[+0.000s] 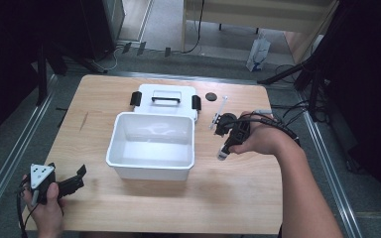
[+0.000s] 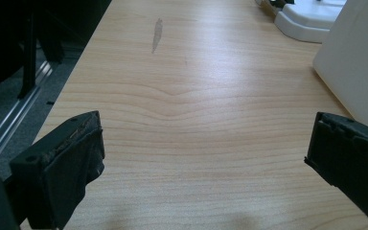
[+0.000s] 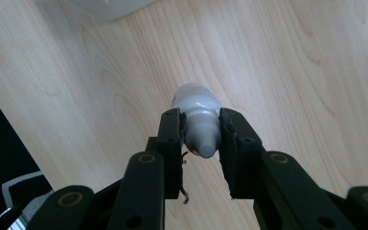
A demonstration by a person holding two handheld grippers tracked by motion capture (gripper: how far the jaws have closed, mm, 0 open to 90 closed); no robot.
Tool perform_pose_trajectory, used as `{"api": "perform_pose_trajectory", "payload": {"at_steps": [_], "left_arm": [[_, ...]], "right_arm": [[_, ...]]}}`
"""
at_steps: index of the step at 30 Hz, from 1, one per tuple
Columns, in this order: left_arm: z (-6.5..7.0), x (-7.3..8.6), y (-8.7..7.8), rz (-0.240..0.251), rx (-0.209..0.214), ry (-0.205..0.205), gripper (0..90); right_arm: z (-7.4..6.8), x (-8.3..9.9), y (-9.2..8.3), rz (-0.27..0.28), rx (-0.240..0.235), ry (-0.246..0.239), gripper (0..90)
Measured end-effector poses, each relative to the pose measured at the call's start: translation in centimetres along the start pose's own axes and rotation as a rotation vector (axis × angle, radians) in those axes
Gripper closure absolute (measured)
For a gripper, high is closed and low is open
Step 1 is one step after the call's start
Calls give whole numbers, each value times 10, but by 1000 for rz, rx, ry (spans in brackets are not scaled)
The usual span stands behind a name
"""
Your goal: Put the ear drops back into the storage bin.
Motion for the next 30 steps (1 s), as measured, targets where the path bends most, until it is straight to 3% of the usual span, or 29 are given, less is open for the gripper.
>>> {"api": "perform_pose_trajectory", "payload": {"at_steps": [18, 30], "left_arm": [[-1, 0, 0, -2, 3, -2, 1], [-1, 0, 0, 0, 6, -7, 1]], "right_arm": [[-1, -39, -48, 27, 25, -23, 721], [-12, -69, -61, 22, 22, -70, 722]]}}
Point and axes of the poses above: each handheld gripper's, and its own axes: y roughly forward along the jaws, x roughly out of its underside, z roughly to its right, the point moved 6 cm from there along y, roughly forward along the jaws, and after that the axes turned 3 degrees about y, right-handed, at the moved point
